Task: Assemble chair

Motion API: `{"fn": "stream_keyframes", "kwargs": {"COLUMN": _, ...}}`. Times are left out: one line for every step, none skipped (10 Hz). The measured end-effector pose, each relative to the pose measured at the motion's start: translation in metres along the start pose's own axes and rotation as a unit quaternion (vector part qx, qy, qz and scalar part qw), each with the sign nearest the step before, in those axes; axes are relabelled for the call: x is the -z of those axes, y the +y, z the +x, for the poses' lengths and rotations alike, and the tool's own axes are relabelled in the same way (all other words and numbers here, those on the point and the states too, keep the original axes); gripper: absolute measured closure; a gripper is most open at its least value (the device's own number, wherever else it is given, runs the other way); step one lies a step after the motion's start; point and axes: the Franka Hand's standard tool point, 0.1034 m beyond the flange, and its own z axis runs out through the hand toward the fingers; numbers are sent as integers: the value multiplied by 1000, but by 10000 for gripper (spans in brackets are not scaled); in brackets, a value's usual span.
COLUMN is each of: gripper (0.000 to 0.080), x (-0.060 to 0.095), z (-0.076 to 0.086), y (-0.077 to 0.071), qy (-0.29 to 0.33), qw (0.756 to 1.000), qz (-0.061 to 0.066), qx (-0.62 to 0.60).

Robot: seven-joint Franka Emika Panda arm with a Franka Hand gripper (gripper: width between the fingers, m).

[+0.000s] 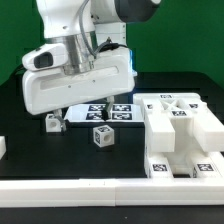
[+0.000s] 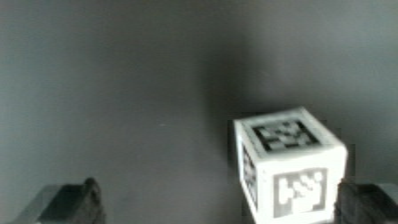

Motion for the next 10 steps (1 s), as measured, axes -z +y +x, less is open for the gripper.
{"fn": "stream_keyframes", "kwargs": {"gripper": 151, "x": -1, "z": 1, "y": -2, "qy": -6, "qw": 998, "qz": 0, "qx": 61}}
{"fn": "stream_keyframes", "kwargs": {"gripper": 151, "x": -1, "z": 0, "y": -3, "qy": -11, "qw": 996, "qz": 1, "qx": 92}}
{"fn": "stream_keyframes", "kwargs": {"gripper": 151, "x": -1, "z": -1, "y": -1, "qy": -11, "qw": 996, "qz": 0, "qx": 87}}
{"fn": "stream_keyframes", "kwargs": {"gripper": 151, "x": -2, "z": -1, "y": -1, "qy": -11, "qw": 996, "qz": 0, "qx": 84}}
{"fn": "stream_keyframes", "kwargs": {"gripper": 151, "x": -2, "z": -1, "y": -1, "qy": -12, "qw": 996, "qz": 0, "qx": 84}}
{"fn": "stream_keyframes", "kwargs": {"gripper": 151, "x": -2, "z": 0, "y": -2, "qy": -11, "qw": 997, "qz": -2, "qx": 80}}
{"fn": "stream_keyframes", "kwargs": {"gripper": 151, "x": -4, "z": 4, "y": -8, "qy": -8, "qw": 997, "qz": -5, "qx": 82}}
{"fn": "stream_keyframes", "kwargs": {"gripper": 151, "x": -7, "z": 5, "y": -12, "qy": -9, "qw": 996, "qz": -1, "qx": 86}}
{"fn": "stream_keyframes", "kwargs": {"gripper": 151, "x": -11, "z": 3, "y": -14, "qy": -12, "qw": 997, "qz": 2, "qx": 82}}
{"fn": "stream_keyframes", "kwargs": {"gripper": 151, "x": -15, "z": 3, "y": -19, "qy": -15, "qw": 997, "qz": 6, "qx": 70}}
